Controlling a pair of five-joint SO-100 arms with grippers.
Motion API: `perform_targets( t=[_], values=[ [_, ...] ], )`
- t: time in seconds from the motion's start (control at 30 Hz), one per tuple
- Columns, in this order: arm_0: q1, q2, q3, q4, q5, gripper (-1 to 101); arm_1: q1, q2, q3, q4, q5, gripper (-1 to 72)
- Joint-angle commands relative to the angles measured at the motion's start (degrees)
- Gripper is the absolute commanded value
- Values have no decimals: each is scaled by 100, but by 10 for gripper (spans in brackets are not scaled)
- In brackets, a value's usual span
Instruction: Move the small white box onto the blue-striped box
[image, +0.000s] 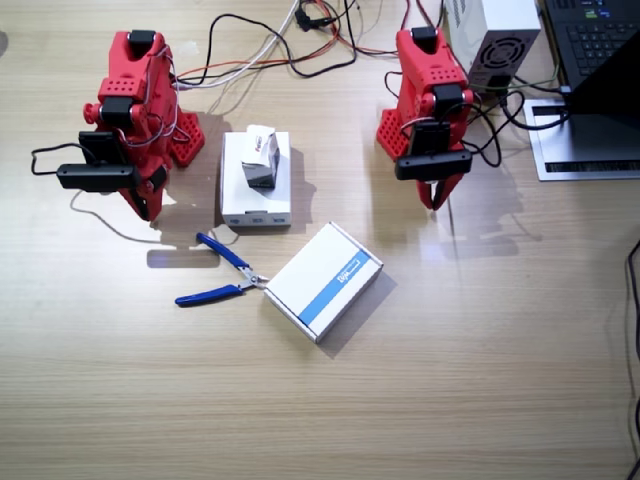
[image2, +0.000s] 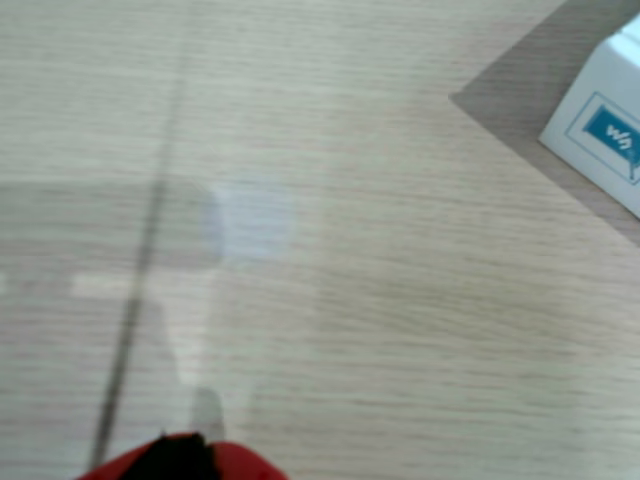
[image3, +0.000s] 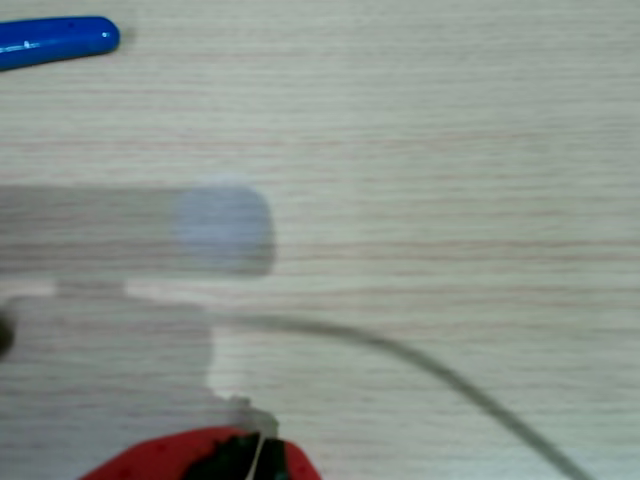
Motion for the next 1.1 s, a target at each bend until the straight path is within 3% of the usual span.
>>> perform_targets(
  t=[0.0,0.6,0.8,1.07],
  values=[
    [0,158,-105,158,53,0,-141,149,-70,141,-79,5],
    [-97,167,-105,167,105,0,-141,149,-70,141,-79,5],
    [-97,141,-105,158,-334,-1,-141,149,-70,141,-79,5],
    [-141,141,-105,167,-316,-1,-141,149,-70,141,-79,5]
  ],
)
